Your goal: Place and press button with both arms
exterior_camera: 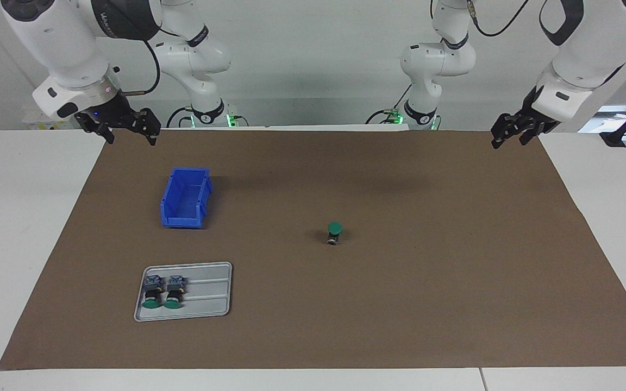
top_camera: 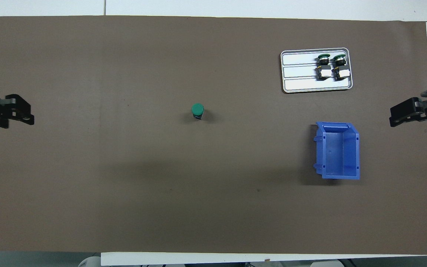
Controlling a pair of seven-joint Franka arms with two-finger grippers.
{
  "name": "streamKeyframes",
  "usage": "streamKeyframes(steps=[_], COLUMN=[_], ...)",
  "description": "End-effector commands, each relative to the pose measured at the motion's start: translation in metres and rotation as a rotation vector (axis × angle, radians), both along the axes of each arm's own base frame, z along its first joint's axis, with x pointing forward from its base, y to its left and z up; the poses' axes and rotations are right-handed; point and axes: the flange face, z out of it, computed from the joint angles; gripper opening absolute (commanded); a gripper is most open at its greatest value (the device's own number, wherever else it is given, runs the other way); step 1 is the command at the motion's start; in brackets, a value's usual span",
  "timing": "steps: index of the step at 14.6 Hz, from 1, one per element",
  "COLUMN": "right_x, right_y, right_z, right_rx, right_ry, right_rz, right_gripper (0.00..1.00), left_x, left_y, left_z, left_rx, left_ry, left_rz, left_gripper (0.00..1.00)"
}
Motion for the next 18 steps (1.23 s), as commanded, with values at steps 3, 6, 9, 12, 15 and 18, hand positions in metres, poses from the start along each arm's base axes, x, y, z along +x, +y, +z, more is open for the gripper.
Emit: streamKeyframes(steps=[3, 6, 9, 12, 15, 18], right_x=[-0.004, -0.004, -0.004, -0.004, -0.004, -0.004], right_y=[-0.002, -0.002, -0.002, -0.002, -0.002, -0.002], right_z=[0.001, 0.001, 0.001, 0.0, 0.001, 0.001], right_rx=[0.009, 0.009, 0.009, 0.009, 0.009, 0.009], right_ry=[-0.001, -0.001, -0.001, 0.0, -0.001, -0.001], right_rz=[0.02, 0.02, 0.02, 0.02, 0.02, 0.02], right_gripper=[0.98, 0.98, 0.98, 0.98, 0.98, 0.98], left_x=[0.016, 0.023, 0.015, 0.022, 0.02, 0.017], left_y=[-0.124, -0.192, -0.24, -0.278, -0.303, -0.316], left_z=[-0.064, -0.104, -0.141, -0.162, -0.184, -0.2], left_rx=[-0.028, -0.056, -0.053, -0.065, -0.083, -0.089], left_ry=[-0.017, -0.071, -0.044, -0.068, -0.094, -0.102], left_rz=[0.107, 0.202, 0.184, 0.217, 0.243, 0.245], left_gripper=[0.18, 0.13, 0.06, 0.03, 0.01, 0.0])
